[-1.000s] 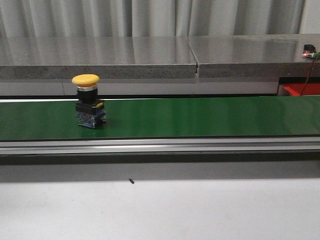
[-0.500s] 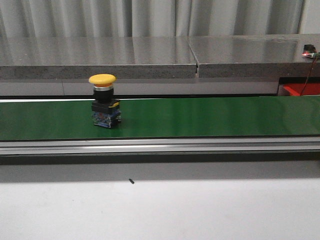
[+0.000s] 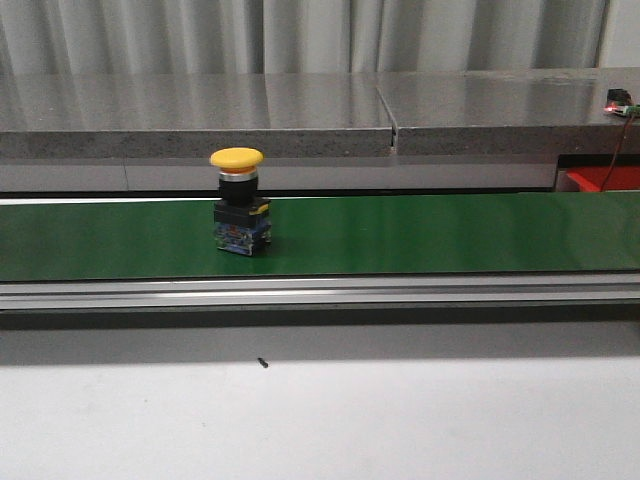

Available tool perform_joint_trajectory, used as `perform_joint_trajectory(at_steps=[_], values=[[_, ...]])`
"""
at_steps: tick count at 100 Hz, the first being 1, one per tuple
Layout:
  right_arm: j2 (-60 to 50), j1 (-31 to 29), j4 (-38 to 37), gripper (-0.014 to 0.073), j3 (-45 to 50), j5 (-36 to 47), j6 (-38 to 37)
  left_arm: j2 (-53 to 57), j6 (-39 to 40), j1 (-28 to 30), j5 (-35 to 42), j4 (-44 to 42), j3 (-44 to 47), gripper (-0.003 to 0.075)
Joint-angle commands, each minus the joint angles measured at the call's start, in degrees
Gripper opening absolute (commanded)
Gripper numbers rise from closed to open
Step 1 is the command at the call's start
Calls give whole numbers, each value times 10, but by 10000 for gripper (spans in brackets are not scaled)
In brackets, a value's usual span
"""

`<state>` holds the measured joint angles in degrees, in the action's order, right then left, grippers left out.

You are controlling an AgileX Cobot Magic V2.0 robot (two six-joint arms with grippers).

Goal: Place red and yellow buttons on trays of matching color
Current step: 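Place the second yellow button on the belt and open the left gripper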

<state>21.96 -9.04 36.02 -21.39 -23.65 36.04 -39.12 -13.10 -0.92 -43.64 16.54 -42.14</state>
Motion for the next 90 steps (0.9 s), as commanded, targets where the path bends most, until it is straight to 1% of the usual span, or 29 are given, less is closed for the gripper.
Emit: perform_joint_trajectory(at_steps=[1, 29, 43, 68, 75, 90], values=[[1, 1, 13, -66, -15, 33, 4, 34, 0, -6, 30, 17, 0, -20], [1, 1, 13, -66, -15, 33, 4, 160, 0, -6, 22, 17, 39, -20], [1, 1, 13, -66, -15, 33, 4, 198, 0, -6, 7, 17, 51, -20], [1, 1, 13, -66, -16, 31, 4, 208, 0, -6, 1, 17, 51, -20], [2, 1, 23, -66, -17, 27, 4, 208, 0, -6, 1, 17, 51, -20], [21, 1, 29, -66, -40, 19, 4, 208, 0, -6, -1, 17, 51, -20]])
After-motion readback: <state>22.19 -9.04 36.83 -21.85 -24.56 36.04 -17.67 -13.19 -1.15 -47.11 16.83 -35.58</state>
